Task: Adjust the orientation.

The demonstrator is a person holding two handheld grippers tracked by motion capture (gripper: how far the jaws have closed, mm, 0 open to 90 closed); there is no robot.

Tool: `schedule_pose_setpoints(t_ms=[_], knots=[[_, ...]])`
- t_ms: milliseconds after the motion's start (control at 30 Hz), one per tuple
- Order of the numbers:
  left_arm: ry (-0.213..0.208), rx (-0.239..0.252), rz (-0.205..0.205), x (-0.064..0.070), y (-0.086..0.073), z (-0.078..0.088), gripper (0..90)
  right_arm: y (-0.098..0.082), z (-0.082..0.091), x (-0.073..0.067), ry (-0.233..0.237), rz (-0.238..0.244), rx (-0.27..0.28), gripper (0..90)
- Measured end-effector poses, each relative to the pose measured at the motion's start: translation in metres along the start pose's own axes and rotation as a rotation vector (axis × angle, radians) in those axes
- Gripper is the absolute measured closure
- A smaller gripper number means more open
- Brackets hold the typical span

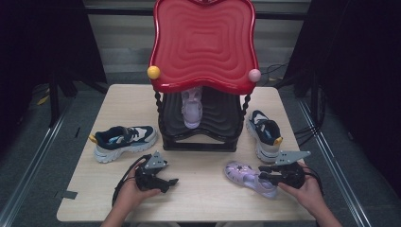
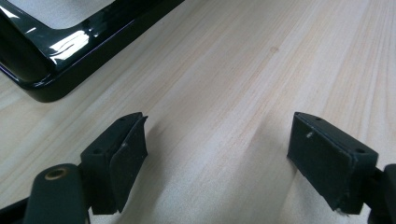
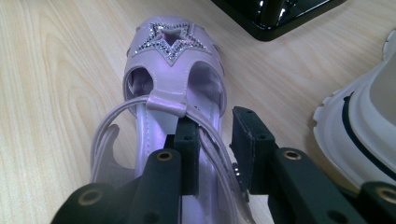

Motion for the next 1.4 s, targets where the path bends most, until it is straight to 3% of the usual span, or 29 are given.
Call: schedule_pose_setpoints(t_ms=[167, 467, 1033, 1400], knots=[[0.0, 0.0, 0.0, 0.0, 0.0, 0.0, 18.8, -0.002, -0.001, -0.002, 0.02, -0.001, 0.037, 74.0], [0.0, 0.0, 0.0, 0.0, 0.0, 0.0, 18.8, 0.002, -0.003, -0.007, 0.016, 0.051, 0.03, 83.8], [0.0, 0.001, 0.0, 0.0, 0.0, 0.0, 18.8, 0.019, 0.005, -0.019, -0.014, 0.108, 0.094, 84.7], [0.0, 0.001, 0.001, 0.0, 0.0, 0.0, 18.7, 0.041, 0.009, -0.03, -0.029, 0.141, 0.154, 84.7]])
Point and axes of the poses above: each handheld gripper's, and its own axes: z roughly backward along the jaws, y roughly out of its top, x roughly to its right, the point moved 8 cm from there along -z, roughly forward along the jaws, and after that the axes turned 15 degrees about y, right-handed, at the moved point
